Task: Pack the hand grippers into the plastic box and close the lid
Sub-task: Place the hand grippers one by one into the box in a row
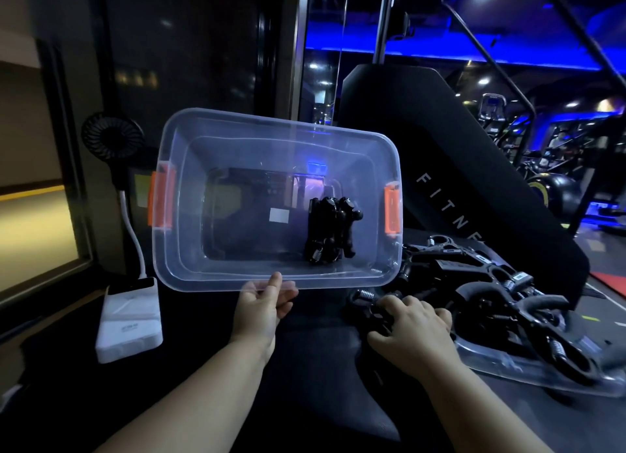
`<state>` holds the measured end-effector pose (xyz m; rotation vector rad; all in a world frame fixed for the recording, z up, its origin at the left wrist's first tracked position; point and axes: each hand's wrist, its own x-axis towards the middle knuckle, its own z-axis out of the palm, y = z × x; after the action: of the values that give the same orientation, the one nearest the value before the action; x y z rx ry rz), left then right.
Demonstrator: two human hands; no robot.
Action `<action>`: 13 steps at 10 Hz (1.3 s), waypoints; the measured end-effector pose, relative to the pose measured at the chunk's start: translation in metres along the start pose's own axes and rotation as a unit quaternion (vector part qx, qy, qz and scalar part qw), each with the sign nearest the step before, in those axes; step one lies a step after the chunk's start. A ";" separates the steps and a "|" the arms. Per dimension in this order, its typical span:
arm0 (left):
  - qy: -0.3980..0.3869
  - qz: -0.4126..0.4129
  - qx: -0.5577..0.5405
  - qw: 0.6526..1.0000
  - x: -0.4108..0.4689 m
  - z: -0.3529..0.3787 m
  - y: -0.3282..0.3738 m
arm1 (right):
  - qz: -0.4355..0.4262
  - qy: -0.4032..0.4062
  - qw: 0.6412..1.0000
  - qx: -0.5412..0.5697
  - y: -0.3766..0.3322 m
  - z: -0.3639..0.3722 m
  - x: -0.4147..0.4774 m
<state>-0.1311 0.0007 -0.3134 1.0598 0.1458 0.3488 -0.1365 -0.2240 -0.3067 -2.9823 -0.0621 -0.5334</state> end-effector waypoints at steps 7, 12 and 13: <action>-0.003 0.004 -0.005 1.000 0.003 -0.001 -0.002 | -0.015 -0.066 0.996 0.050 -0.004 -0.003 -0.015; -0.005 0.005 0.002 1.000 0.004 -0.002 -0.004 | 0.048 -0.077 0.976 0.196 -0.003 -0.007 -0.013; -0.004 0.005 0.002 1.000 0.004 -0.002 -0.004 | 0.036 -0.048 0.961 0.271 -0.005 -0.010 -0.014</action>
<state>-0.1274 0.0017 -0.3177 1.0651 0.1340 0.3536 -0.1533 -0.2208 -0.3014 -2.4588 -0.0900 -0.2995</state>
